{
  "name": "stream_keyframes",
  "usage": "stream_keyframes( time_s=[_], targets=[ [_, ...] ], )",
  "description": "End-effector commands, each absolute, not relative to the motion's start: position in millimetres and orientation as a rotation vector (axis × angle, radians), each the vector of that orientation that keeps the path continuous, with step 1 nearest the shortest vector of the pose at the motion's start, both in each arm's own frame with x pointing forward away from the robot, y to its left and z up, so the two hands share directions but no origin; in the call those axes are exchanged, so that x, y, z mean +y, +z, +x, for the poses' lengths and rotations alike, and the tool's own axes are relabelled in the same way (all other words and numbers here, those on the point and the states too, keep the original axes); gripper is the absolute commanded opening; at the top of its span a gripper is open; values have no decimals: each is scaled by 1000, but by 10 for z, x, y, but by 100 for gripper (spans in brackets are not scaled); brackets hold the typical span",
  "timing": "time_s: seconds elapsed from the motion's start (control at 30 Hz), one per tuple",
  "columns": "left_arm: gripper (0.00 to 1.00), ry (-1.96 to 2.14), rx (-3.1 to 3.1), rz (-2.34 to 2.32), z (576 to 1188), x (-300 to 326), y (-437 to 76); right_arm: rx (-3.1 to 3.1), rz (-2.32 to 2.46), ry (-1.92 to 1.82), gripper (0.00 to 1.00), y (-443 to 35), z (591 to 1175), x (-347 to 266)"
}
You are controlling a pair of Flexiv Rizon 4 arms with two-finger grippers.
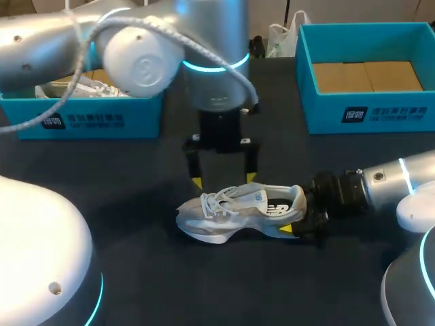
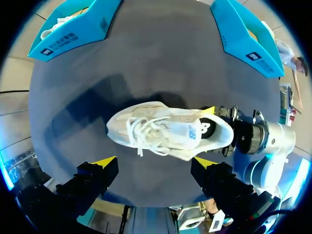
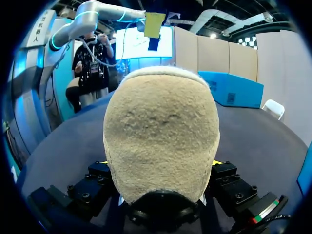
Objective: Take the shoe out of the shoebox, open the shoe tongue, remove and reinsert the insole, then place the shoe into the shoebox
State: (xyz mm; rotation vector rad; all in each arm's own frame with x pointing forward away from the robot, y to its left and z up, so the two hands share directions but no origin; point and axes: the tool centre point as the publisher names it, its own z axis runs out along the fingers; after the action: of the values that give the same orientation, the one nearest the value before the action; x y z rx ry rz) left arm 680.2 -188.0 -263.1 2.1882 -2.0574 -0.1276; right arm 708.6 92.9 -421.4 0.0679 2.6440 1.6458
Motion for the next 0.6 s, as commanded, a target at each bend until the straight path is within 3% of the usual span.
stream_keyframes(
  time_s=[0.03, 0.6],
  targets=[
    [100, -193, -2082, 2206, 6832, -2022, -2635, 2647, 69, 1640, 0, -4218, 7096, 932],
    [100, -314, -2175, 2237, 6854, -2436, -3003, 2647, 69, 1640, 0, -4218, 7096, 932]
  ],
)
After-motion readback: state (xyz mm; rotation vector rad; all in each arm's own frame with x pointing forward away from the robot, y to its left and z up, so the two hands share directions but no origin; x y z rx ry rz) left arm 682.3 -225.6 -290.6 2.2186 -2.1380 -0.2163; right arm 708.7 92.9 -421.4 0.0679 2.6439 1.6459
